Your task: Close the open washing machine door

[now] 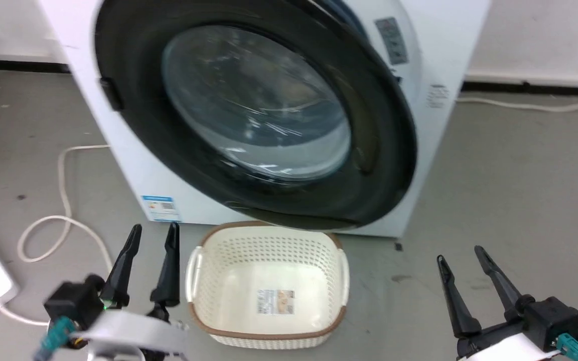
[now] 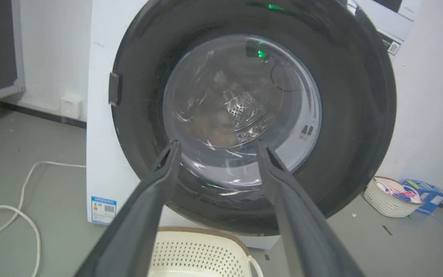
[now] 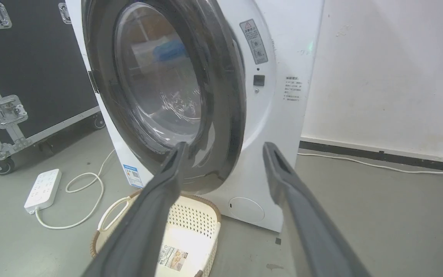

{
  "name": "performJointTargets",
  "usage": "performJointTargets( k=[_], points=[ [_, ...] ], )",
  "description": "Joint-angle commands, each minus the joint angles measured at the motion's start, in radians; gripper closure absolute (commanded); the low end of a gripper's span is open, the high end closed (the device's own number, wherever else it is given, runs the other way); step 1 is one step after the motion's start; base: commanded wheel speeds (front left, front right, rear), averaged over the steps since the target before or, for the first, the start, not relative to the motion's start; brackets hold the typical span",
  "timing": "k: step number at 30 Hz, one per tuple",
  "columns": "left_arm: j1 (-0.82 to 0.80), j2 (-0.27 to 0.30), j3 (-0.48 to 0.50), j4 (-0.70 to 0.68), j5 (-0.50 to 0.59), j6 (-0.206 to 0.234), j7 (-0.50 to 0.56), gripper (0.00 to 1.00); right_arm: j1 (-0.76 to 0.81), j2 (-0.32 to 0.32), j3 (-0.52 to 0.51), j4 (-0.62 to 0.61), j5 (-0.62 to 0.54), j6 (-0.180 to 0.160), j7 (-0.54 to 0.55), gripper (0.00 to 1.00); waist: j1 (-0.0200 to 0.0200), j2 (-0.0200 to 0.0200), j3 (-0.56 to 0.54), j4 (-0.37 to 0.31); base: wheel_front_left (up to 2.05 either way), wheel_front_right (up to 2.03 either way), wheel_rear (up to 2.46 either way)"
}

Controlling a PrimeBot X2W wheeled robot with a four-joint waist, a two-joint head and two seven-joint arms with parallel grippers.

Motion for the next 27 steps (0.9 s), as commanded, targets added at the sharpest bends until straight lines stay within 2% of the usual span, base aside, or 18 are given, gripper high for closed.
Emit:
performJointTargets(
  k=[1, 5, 9, 13, 15, 16, 17, 19, 27],
  points=[
    [0.021, -0.012, 0.013, -0.014, 0.036, 0.004, -0.005, 0.0, 0.017, -0.005, 0.001, -0.005, -0.003, 0.001, -0.004, 0.0, 0.0002, -0.0001, -0.02, 0.029, 0.0, 0.0, 0.0],
    [0.071, -0.05, 0.05, -0.064, 0.247, 0.009, -0.005, 0.0, 0.021, -0.005, 0.004, -0.007, -0.001, 0.001, -0.004, 0.0, 0.0002, -0.0001, -0.013, 0.057, 0.0, 0.0, 0.0],
    [0.098, -0.067, 0.049, -0.077, 0.375, 0.008, -0.005, 0.0, 0.023, -0.002, 0.008, -0.007, 0.001, 0.001, -0.004, 0.0, 0.0002, -0.0001, -0.001, 0.079, 0.0, 0.0, 0.0],
    [0.106, -0.087, 0.052, -0.076, 0.444, 0.035, -0.005, 0.0, 0.017, -0.009, 0.03, 0.001, 0.006, 0.001, -0.004, 0.0, 0.0002, -0.0001, 0.021, 0.098, 0.0, 0.0, 0.0],
    [0.103, -0.103, 0.059, -0.085, 0.451, 0.041, -0.005, 0.0, 0.009, -0.018, 0.04, -0.005, 0.012, 0.001, -0.004, 0.77, 0.0002, -0.0001, 0.036, 0.113, 0.0, 0.0, 0.0],
    [0.1, -0.109, 0.059, -0.087, 0.457, 0.042, -0.005, 0.0, 0.003, -0.024, 0.046, -0.012, 0.018, 0.001, -0.004, 1.0, 0.0002, -0.0001, 0.046, 0.123, 0.0, 0.0, 0.0],
    [0.095, -0.116, 0.059, -0.089, 0.459, 0.042, -0.005, 0.0, -0.002, -0.033, 0.052, -0.017, 0.023, 0.001, -0.004, 1.0, 0.0002, -0.0001, 0.056, 0.133, 0.0, 0.0, 0.0],
    [0.061, -0.154, 0.05, -0.097, 0.47, 0.033, -0.005, 0.0, -0.111, -0.129, 0.102, -0.053, 0.069, 0.001, 0.034, 1.0, 0.0002, -0.0001, 0.139, 0.208, 0.0, 0.0, 0.0],
    [0.006, -0.179, 0.018, -0.107, 0.478, 0.034, -0.005, 0.0, -0.327, -0.334, 0.15, -0.028, 0.182, 0.001, 0.187, 1.0, 0.0002, -0.0001, 0.236, 0.281, 0.0, 0.0, 0.0]
  ],
)
